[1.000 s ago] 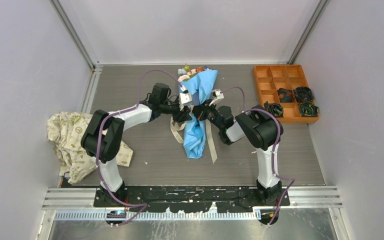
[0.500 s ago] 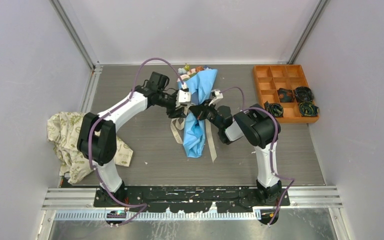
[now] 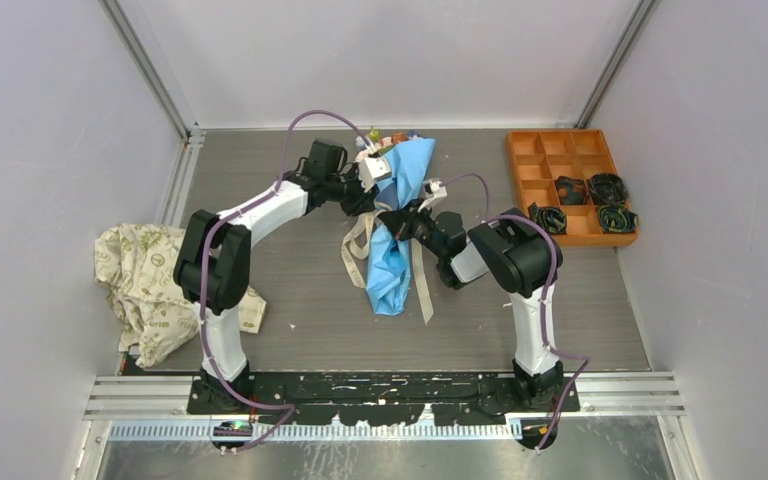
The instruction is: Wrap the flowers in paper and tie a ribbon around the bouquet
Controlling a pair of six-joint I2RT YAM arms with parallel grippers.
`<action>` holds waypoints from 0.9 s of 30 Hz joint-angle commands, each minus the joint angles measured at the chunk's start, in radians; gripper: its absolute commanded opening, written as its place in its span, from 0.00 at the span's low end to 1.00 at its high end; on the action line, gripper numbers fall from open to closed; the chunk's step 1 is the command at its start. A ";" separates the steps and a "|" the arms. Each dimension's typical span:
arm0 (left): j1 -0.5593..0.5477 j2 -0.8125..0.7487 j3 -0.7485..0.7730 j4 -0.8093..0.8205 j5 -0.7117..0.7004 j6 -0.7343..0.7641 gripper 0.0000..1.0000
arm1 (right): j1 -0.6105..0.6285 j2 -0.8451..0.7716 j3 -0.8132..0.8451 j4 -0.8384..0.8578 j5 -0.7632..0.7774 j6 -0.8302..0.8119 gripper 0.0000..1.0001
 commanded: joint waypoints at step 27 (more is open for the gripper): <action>-0.030 -0.121 -0.081 0.233 -0.020 -0.234 0.00 | 0.005 -0.051 0.103 -0.127 0.060 -0.006 0.01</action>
